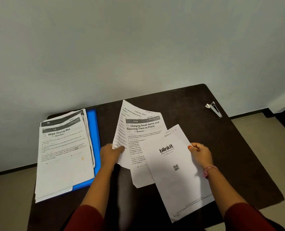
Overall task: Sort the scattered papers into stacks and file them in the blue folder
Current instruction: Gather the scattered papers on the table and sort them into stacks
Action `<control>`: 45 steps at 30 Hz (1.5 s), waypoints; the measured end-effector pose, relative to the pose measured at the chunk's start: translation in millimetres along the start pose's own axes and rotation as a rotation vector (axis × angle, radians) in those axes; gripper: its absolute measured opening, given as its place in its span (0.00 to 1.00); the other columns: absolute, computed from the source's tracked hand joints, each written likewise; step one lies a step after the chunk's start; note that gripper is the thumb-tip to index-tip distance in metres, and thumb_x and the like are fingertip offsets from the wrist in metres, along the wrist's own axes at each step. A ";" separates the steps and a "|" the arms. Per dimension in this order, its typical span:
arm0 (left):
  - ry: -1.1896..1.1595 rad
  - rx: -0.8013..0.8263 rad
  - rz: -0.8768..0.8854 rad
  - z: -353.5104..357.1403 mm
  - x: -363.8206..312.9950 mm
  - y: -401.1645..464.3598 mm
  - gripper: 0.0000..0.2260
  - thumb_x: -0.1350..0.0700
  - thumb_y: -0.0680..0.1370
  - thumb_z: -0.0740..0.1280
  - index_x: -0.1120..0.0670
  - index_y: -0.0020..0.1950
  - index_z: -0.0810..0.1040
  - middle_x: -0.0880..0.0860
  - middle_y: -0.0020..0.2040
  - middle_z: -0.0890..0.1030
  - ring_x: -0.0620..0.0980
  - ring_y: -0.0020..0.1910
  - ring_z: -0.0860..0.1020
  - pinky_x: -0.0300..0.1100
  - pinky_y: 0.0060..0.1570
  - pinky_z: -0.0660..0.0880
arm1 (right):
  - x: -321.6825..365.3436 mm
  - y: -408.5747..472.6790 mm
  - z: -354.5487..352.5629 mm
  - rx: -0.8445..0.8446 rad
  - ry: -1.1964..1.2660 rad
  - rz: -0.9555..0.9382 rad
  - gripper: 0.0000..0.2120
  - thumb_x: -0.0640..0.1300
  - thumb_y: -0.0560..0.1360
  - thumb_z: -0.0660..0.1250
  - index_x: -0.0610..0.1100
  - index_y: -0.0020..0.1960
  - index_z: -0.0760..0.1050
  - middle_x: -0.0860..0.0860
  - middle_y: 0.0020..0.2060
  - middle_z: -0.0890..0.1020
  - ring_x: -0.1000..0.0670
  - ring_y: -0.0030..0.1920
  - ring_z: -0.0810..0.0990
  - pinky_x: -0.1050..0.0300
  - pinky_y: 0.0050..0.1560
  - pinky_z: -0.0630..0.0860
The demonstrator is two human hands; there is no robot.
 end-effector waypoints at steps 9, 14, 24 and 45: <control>0.184 -0.360 0.438 -79.0 -50.4 -45.5 0.13 0.56 0.79 0.66 0.62 0.59 0.80 0.58 0.45 0.80 0.50 0.41 0.76 0.38 0.38 0.68 | 13.2 -16.1 1.0 -0.030 0.000 -0.010 0.08 0.39 0.77 0.66 0.38 0.53 0.79 0.46 0.45 0.80 0.46 0.48 0.78 0.59 0.48 0.69; 0.164 -0.471 0.419 -118.7 -49.1 -47.3 0.16 0.52 0.79 0.66 0.63 0.59 0.79 0.60 0.47 0.81 0.49 0.40 0.75 0.37 0.33 0.69 | 28.6 -26.5 0.1 -0.041 0.012 -0.026 0.08 0.39 0.77 0.65 0.38 0.53 0.79 0.47 0.44 0.78 0.48 0.46 0.76 0.60 0.48 0.67; -0.234 -0.515 0.400 -164.7 -43.3 -64.9 0.16 0.51 0.77 0.68 0.59 0.60 0.78 0.51 0.49 0.80 0.49 0.44 0.79 0.34 0.35 0.73 | 51.5 -39.3 -5.8 0.023 0.185 -0.078 0.05 0.38 0.77 0.67 0.40 0.52 0.78 0.46 0.43 0.81 0.51 0.43 0.78 0.64 0.41 0.71; -0.977 -0.058 -0.278 -21.6 81.2 -75.9 0.11 0.60 0.78 0.68 0.53 0.60 0.76 0.52 0.51 0.82 0.49 0.46 0.81 0.40 0.36 0.81 | 53.5 -67.2 -16.7 0.389 0.510 0.198 0.08 0.40 0.76 0.67 0.40 0.54 0.78 0.43 0.46 0.85 0.49 0.39 0.85 0.58 0.34 0.81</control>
Point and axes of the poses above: each hand's wrist, its own y-axis towards the middle knuckle, its own z-axis out of the palm, x = y × z, the point moved 6 cm from there along y, towards the middle knuckle
